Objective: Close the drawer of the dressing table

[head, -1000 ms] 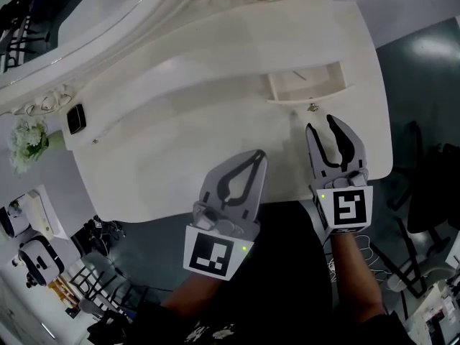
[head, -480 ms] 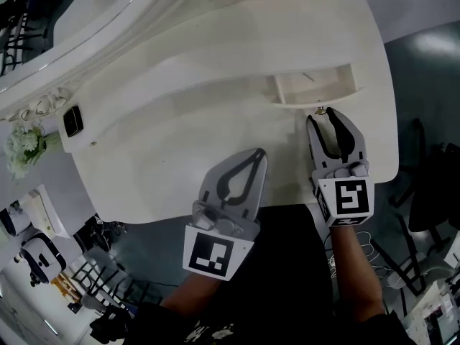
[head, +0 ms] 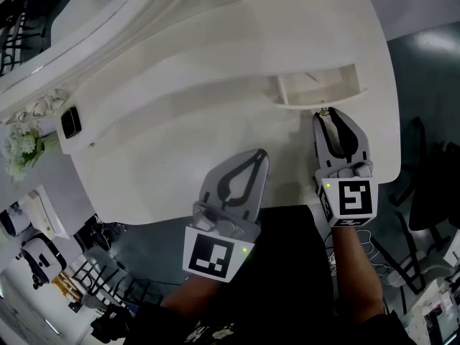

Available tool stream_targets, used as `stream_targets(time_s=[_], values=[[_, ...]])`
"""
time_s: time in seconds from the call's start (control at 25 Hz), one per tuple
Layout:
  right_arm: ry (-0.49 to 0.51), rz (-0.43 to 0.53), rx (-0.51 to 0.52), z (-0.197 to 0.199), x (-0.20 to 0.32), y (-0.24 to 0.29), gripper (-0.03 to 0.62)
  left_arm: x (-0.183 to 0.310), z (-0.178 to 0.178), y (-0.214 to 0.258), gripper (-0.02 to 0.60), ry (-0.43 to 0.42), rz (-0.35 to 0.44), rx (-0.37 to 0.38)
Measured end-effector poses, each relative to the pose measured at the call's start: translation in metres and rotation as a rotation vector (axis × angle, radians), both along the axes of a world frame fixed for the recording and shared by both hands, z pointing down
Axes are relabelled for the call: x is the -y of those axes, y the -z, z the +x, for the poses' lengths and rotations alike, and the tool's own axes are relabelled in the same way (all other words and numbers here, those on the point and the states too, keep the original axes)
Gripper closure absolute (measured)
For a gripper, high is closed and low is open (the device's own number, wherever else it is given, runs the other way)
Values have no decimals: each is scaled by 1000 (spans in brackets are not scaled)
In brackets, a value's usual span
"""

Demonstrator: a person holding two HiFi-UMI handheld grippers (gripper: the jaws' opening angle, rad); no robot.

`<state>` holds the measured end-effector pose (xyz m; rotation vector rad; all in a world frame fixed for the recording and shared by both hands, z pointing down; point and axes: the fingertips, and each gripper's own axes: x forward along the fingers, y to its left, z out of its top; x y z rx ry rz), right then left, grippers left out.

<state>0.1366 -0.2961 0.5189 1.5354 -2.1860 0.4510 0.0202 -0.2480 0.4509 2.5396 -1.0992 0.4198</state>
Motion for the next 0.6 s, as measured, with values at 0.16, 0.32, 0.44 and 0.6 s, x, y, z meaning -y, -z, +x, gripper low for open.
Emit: stream_targets(time_s=[0.16, 0.32, 0.44, 0.6], values=[[-1, -17, 6, 1, 0, 2, 499, 0, -1, 2, 578, 8, 2, -6], [-1, -11, 15, 0, 2, 6, 500, 0, -2, -1, 578, 8, -4, -3], [-1, -2, 14, -1, 6, 7, 499, 0, -3, -2, 578, 8, -10, 0], [-2, -1, 13, -2, 12, 5, 499, 1, -2, -1, 578, 10, -7, -3]])
